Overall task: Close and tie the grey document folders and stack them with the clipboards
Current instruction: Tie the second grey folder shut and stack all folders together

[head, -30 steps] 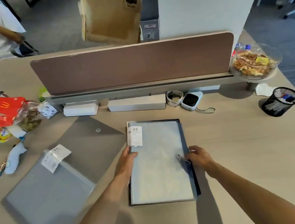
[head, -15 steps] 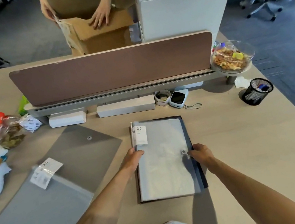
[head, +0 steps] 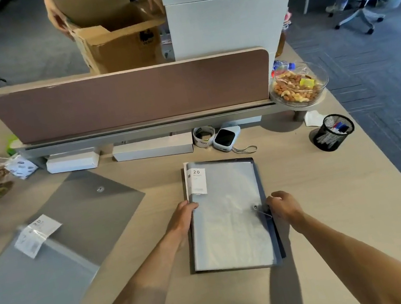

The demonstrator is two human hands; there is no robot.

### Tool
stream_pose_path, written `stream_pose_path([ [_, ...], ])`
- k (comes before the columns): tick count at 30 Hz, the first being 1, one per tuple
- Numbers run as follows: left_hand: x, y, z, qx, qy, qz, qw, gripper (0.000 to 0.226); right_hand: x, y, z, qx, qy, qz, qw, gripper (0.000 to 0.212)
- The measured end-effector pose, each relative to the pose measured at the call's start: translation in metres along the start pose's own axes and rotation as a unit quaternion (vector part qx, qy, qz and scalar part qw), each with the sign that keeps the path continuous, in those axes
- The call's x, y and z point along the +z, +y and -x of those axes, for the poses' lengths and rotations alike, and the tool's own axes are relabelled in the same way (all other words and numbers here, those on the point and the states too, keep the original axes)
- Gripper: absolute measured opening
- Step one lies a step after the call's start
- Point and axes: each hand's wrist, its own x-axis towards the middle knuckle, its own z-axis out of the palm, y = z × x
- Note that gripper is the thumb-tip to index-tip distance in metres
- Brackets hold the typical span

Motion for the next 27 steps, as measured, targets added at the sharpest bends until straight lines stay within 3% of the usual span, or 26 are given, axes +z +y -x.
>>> stream_pose_path([
  [5, -0.004, 0.009, 0.045, 0.067, 0.059, -0.056, 0.994, 0.066, 0.029, -0.043, 0.029, -0.13, 0.009, 0.134, 0.982, 0.048],
  [10, -0.046, 0.012, 0.066, 0.093, 0.1, -0.045, 0.99, 0.056, 0.089, -0.092, 0.064, -0.242, -0.03, 0.186, 0.952, 0.046],
  [15, -0.128, -0.018, 0.077, 0.091, 0.089, -0.167, 0.978, 0.06, 0.172, -0.133, 0.093, -0.303, -0.087, 0.183, 0.931, 0.035],
  [20, -0.216, -0.061, 0.088, 0.09, 0.148, -0.354, 0.919, 0.085, 0.261, -0.158, 0.12, -0.202, -0.22, 0.176, 0.938, 0.038],
  [23, -0.252, -0.078, 0.085, 0.085, 0.172, -0.45, 0.872, 0.096, 0.303, -0.165, 0.132, -0.145, -0.24, 0.164, 0.946, 0.042],
  [27, -0.266, -0.079, 0.074, 0.061, 0.126, -0.498, 0.856, 0.099, 0.337, -0.169, 0.135, -0.04, -0.246, 0.043, 0.968, 0.054],
])
